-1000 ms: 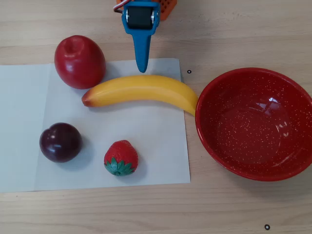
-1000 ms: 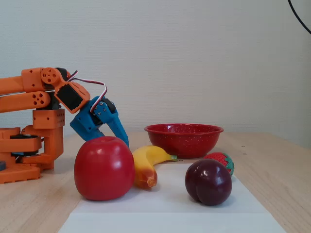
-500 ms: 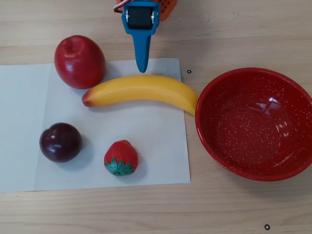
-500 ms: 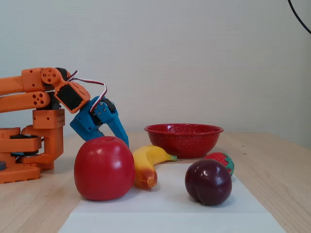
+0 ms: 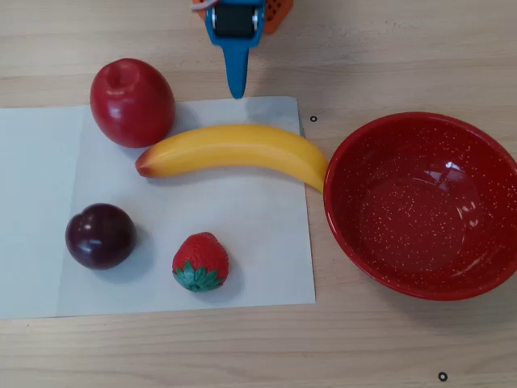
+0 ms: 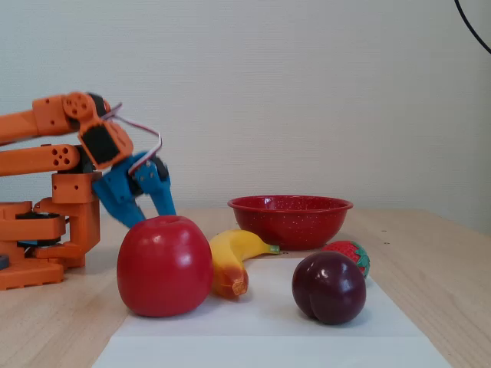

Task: Grasp the banana and put it in the red bowl

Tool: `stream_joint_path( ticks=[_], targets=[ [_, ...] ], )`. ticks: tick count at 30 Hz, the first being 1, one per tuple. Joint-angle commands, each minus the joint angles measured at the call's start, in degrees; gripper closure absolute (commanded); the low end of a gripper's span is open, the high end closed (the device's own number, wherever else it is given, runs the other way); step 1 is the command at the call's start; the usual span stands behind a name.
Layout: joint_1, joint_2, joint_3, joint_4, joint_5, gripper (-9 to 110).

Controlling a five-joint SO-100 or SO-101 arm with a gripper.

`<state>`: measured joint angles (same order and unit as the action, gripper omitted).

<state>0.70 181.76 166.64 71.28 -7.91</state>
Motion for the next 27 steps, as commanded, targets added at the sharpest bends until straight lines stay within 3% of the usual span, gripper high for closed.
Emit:
stream_joint_path(
  ticks=[1, 20, 27],
  targets=[
    [0.7, -4.4, -8.1, 1.8, 2.0, 101],
    [3.2, -31.8, -39.9, 13.5, 0.4, 101],
    [3.5, -43.8, -50.2, 16.5, -0.4, 96]
  ],
)
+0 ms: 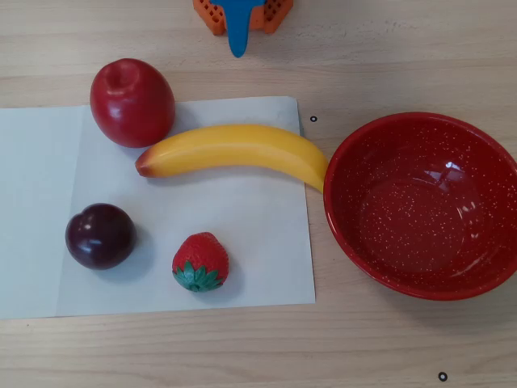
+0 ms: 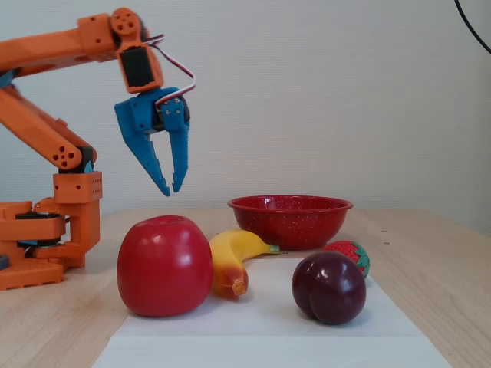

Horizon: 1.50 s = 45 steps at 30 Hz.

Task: Grasp the banana and put it in the red bowl

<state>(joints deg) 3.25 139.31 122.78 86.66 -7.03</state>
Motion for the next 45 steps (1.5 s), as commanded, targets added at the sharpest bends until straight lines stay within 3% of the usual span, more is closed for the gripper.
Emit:
stream_joint_path(
  ticks=[1, 22, 45],
  targets=[
    [1.0, -3.0, -7.7, 1.8, -1.2, 94],
    [2.2, -20.9, -15.1, 2.2, 0.8, 38],
    [-0.1, -38.9, -17.0, -7.6, 3.3, 33]
  ],
)
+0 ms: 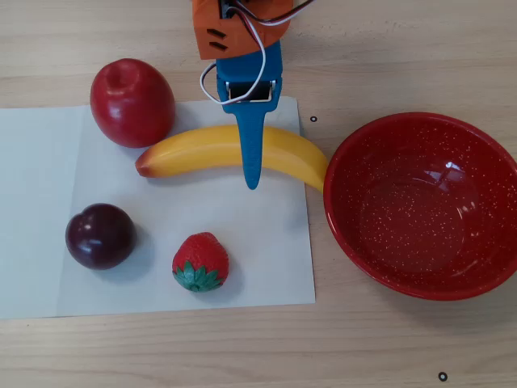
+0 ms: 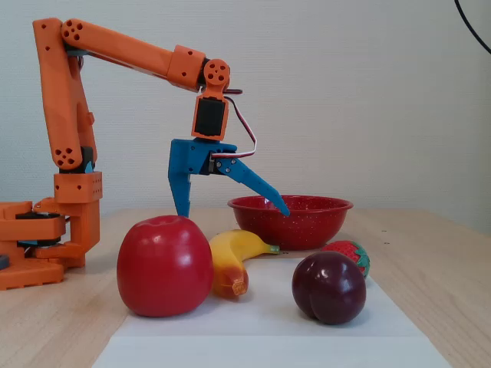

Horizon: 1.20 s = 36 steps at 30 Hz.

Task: Grasp the banana and put it in the red bowl

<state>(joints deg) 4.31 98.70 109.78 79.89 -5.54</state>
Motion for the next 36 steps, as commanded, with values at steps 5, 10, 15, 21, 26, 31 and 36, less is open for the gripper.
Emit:
stream_joint_path(
  ticks=[5, 10, 15, 21, 26, 31, 36],
  targets=[
    [-1.6, -1.7, -4.7, -2.1, 2.1, 33],
    [-1.8, -4.3, -4.6, -3.9, 1.6, 33],
    [-2.1, -6.2, -3.8, -5.7, 1.6, 33],
    [-2.6, -8.2, -2.8, -8.3, 1.7, 33],
    [-2.9, -9.8, -1.8, -10.1, 1.7, 33],
    [-2.8, -10.5, -0.5, -12.0, 1.8, 35],
    [-2.6, -11.0, -0.1, -12.7, 1.4, 42]
  ],
)
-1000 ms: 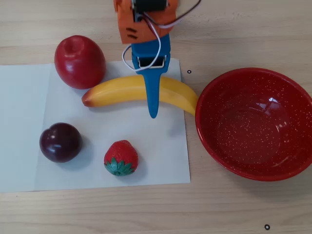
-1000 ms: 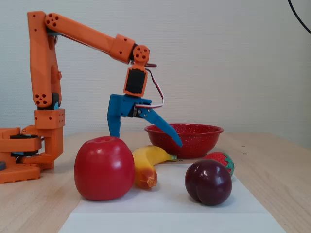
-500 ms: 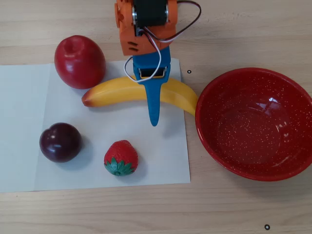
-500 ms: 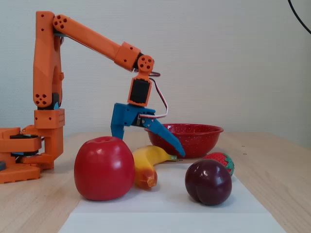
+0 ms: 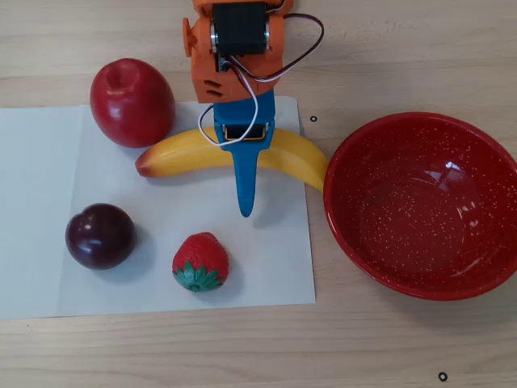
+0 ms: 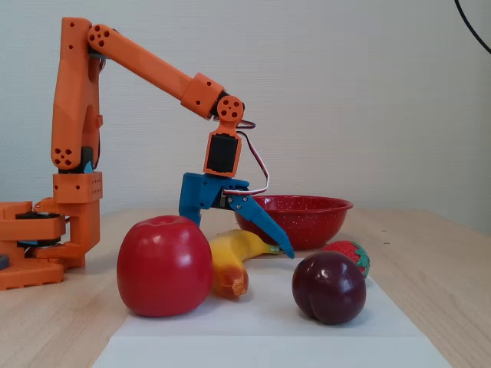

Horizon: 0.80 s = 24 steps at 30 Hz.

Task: Grasp the banana and put it in the red bowl

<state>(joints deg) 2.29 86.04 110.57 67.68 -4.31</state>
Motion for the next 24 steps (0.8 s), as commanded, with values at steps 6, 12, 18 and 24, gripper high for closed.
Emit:
stream_joint_path(
  ticks=[6, 12, 18, 24],
  targets=[
    [-0.6, 1.4, -0.7, -0.5, -0.4, 62],
    [-0.9, 2.0, -0.5, -0.2, -0.3, 80],
    [-1.8, 3.3, -0.2, 0.8, -0.3, 101],
    [-2.9, 6.6, -0.7, 4.5, -1.0, 101]
  ],
)
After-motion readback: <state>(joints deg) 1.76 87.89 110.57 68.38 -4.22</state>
